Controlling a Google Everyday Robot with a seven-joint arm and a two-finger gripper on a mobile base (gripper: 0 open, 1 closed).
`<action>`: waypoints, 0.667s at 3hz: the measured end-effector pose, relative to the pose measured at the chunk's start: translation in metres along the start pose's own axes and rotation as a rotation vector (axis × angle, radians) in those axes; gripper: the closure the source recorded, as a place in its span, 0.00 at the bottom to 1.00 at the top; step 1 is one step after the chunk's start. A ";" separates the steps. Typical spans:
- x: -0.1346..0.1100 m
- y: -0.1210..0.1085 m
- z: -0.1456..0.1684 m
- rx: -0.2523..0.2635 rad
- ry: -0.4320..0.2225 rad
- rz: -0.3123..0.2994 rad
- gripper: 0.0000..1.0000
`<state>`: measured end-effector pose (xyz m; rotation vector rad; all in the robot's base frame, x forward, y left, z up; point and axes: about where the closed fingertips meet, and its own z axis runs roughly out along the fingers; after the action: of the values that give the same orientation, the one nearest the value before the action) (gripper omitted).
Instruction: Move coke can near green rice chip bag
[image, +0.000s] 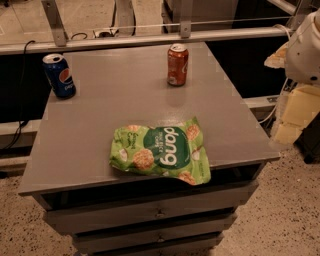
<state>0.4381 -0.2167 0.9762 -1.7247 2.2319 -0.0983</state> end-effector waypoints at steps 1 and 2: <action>0.000 0.000 0.000 0.000 0.000 0.000 0.00; -0.005 -0.002 0.001 0.003 -0.033 0.000 0.00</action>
Offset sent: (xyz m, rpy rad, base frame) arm 0.0074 0.0089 -0.0043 0.0751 -0.0057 0.0194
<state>0.4412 -0.2125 0.9767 -1.7123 2.2076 -0.0729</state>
